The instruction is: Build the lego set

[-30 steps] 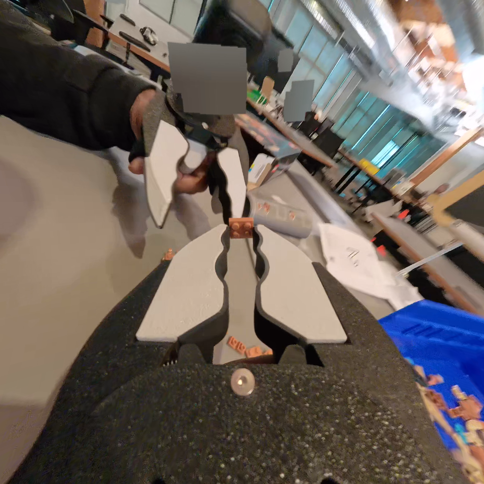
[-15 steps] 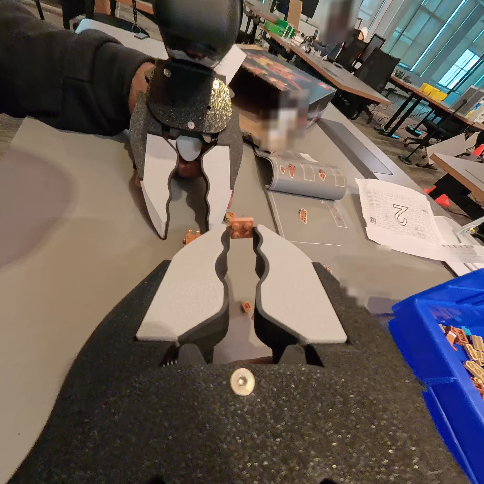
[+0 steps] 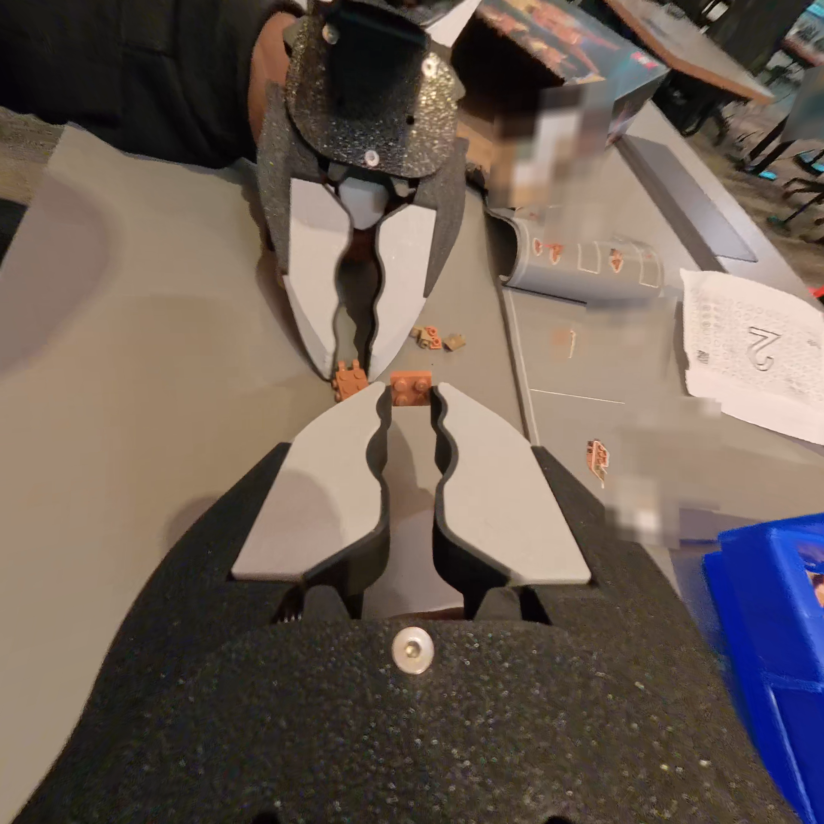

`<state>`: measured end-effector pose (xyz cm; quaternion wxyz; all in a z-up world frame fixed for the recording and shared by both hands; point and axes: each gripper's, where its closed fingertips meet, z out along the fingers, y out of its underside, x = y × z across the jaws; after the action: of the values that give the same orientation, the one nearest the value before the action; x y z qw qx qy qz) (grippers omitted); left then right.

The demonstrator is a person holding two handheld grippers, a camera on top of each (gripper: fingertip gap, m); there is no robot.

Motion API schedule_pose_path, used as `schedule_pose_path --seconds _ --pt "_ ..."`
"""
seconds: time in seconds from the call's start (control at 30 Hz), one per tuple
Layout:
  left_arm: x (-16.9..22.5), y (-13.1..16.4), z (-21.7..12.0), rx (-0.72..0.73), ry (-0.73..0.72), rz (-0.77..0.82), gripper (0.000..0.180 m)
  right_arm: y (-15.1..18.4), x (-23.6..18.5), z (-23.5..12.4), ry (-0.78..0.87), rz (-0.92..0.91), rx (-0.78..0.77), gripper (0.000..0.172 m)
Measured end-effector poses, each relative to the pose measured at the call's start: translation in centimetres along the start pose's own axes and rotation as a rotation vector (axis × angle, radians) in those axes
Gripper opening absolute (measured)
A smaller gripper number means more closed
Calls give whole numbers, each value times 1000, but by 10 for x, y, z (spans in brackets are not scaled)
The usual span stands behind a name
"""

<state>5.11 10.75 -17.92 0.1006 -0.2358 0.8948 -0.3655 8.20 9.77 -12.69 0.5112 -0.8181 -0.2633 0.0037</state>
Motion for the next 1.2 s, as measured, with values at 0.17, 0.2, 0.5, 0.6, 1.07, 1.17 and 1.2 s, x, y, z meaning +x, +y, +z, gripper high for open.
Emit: schedule_pose_path --seconds 0.17,0.2,0.5,0.6,1.07,1.17,1.2 --pt "-1 -6 5 2 -35 -11 15 6 -13 5 -81 -7 -167 16" --pt "-1 -8 6 4 -41 -7 15 10 -16 7 -102 -10 -209 16" --pt "0 -11 8 8 -57 -1 15 24 -29 20 -184 -62 -401 16" --pt "0 -11 8 9 -56 0 15 25 -29 23 -175 -89 -429 16" --pt "2 -10 7 13 -44 7 15 29 -28 25 -184 -126 -404 25" --pt "2 -10 7 13 -39 7 15 38 -27 20 -209 -110 -414 32" --pt "2 -10 7 14 -36 8 15 38 -27 19 -221 -95 -403 32"
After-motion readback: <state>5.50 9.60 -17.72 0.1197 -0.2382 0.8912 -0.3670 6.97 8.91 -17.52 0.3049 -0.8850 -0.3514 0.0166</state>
